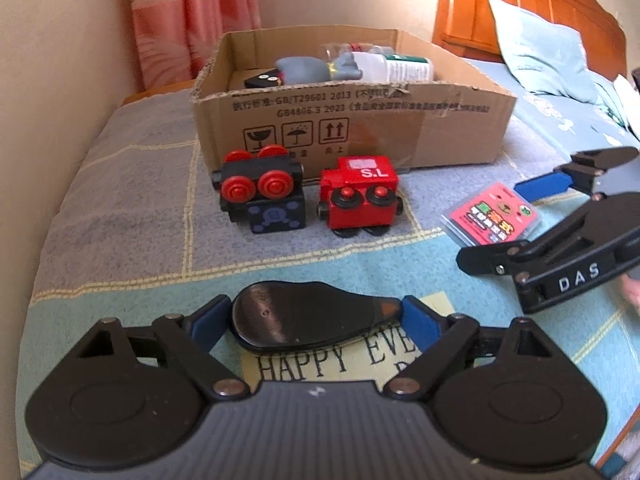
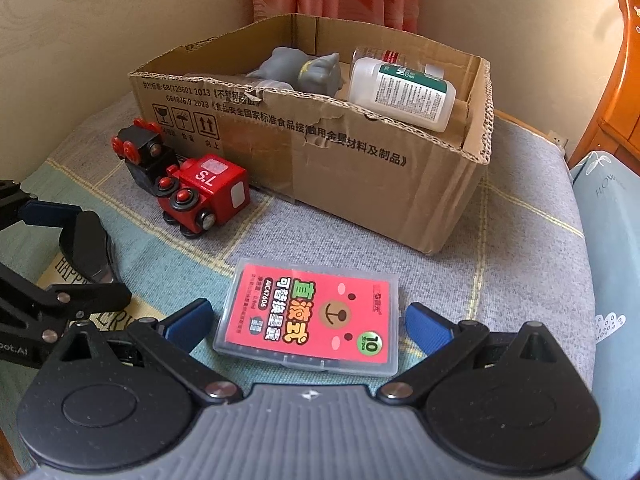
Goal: Organize rigid objects
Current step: 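Lift the black object with the left tool while the right tool lowers toward the pink card box, then close the right tool on the pink card box while the left tool holds the black object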
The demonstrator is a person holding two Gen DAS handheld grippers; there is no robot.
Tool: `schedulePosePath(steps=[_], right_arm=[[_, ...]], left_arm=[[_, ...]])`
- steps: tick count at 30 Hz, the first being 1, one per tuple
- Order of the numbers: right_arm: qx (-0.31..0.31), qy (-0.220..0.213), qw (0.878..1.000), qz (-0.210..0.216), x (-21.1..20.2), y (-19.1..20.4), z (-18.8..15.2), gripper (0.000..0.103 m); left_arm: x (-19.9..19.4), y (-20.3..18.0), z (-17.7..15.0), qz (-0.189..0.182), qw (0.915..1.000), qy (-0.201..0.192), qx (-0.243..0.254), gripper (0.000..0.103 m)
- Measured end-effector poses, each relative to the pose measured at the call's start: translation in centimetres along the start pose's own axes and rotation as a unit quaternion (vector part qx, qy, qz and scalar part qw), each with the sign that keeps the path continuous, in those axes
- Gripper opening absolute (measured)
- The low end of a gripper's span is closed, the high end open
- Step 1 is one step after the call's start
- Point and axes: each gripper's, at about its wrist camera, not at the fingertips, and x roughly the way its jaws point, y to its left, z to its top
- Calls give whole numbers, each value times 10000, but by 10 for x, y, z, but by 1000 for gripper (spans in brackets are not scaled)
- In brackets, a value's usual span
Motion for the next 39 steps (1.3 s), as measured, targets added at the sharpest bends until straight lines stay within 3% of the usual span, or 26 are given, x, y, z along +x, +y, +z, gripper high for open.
schedulePosePath(steps=[22, 24, 32, 39], right_arm=[[118, 48, 9999, -109, 5, 3, 5, 103], [105, 17, 9999, -111, 4, 4, 4, 98], [-9, 66, 10000, -63, -3, 4, 2, 95], [-313, 69, 9995, -16, -20, 6, 0, 94]], left_arm=[[1, 0, 4, -25, 10000, 59, -23, 89], [1, 1, 5, -21, 9999, 80, -97, 89], [-1, 2, 8, -143, 9996, 172, -176, 89], [-12, -2, 11, -19, 9998, 198, 33, 89]])
